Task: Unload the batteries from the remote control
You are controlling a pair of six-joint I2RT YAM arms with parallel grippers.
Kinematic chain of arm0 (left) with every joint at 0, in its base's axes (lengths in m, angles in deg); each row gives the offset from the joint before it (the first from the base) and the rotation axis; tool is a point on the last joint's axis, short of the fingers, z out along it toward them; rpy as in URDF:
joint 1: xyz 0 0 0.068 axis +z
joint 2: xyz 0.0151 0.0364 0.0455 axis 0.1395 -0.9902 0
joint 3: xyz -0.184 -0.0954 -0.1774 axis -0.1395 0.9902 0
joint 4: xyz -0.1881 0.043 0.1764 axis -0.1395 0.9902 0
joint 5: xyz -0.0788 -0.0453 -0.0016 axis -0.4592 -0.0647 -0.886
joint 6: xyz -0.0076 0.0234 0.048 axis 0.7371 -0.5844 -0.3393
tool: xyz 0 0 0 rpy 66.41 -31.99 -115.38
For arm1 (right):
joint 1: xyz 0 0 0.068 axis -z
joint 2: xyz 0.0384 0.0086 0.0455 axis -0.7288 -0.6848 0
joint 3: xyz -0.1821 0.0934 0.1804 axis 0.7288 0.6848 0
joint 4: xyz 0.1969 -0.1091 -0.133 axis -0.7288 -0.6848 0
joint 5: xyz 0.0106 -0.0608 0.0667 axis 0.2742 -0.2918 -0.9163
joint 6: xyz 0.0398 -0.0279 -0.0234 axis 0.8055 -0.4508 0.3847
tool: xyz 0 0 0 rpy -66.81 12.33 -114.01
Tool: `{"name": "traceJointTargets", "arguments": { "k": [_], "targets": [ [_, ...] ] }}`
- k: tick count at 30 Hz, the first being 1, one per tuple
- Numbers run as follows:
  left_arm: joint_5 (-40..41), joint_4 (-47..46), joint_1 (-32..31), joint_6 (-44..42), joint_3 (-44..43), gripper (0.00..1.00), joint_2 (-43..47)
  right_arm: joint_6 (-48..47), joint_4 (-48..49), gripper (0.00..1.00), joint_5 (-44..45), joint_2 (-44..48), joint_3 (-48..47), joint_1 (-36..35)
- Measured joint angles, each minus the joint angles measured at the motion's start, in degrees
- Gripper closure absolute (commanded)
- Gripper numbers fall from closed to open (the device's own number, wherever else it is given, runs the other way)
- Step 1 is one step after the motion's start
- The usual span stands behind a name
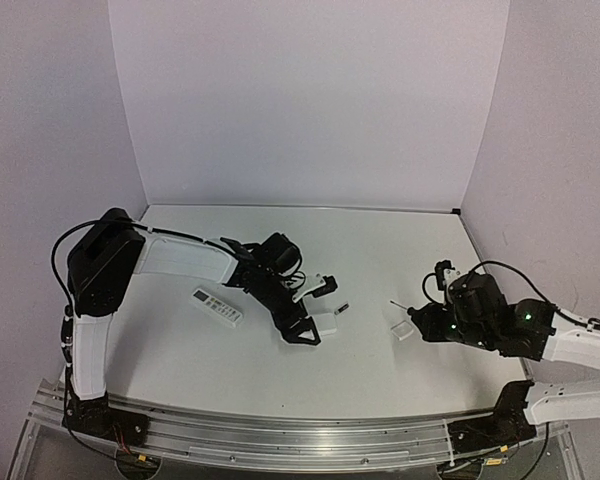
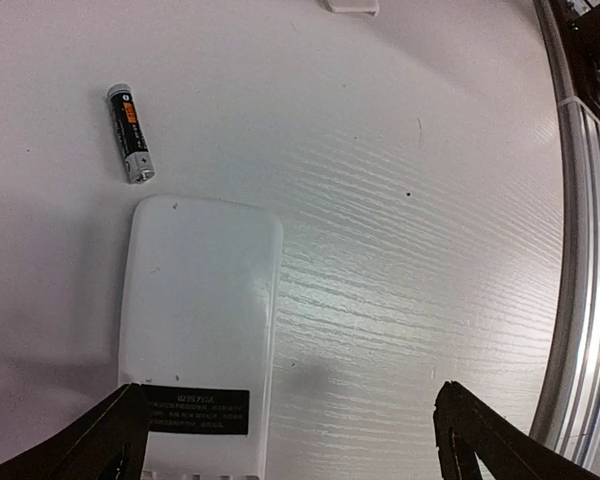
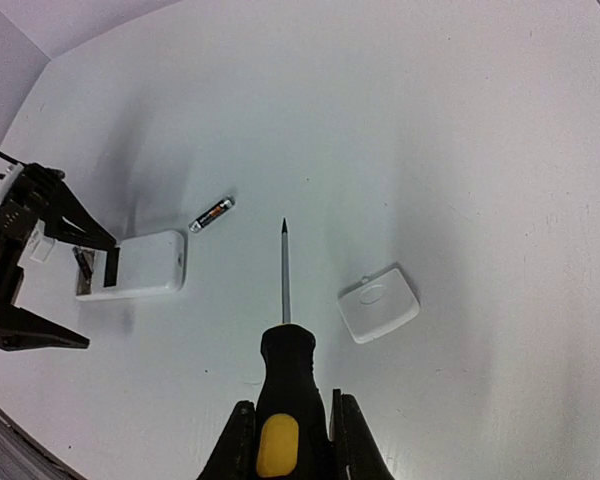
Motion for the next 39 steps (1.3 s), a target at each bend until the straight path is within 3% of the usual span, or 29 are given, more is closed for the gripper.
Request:
{"name": "traceJointTargets", "arguments": {
  "k": [12,21,29,31,34,39],
  "targets": [
    [12.1,-0.4,-1.7,-1.8,-3.0,0.08,-3.9,-1.5,-1.1,1.0,0.2,-2.2,-0.8,0.0],
    [17.8,-1.1,-3.4,-2.2,-4.9,0.62,-5.8,-1.9,-1.1,1.0,1.0,0.4,-0.8,0.0],
    [20.4,-3.7,-4.2,3.0,-3.8,0.94,-5.5,-1.9,-1.4,1.0,1.9,1.2,-0.8,0.0],
    [20.9,-5.4,-4.2,5.4,-2.9,1.0,-5.2,-1.8,-1.5,1.0,1.9,1.3,-0.8,0.0],
    [20.8,-8.8,-3.9,9.6,-1.8,1.0,-4.9,-1.5,-1.6,1.0,1.9,1.3,-0.8,0.0],
    [13.8,-18.3,-1.0,19.7,1.7,1.0,-2.9,-0.8,-1.6,1.0,1.8,1.6,-0.8,0.0]
  ]
}}
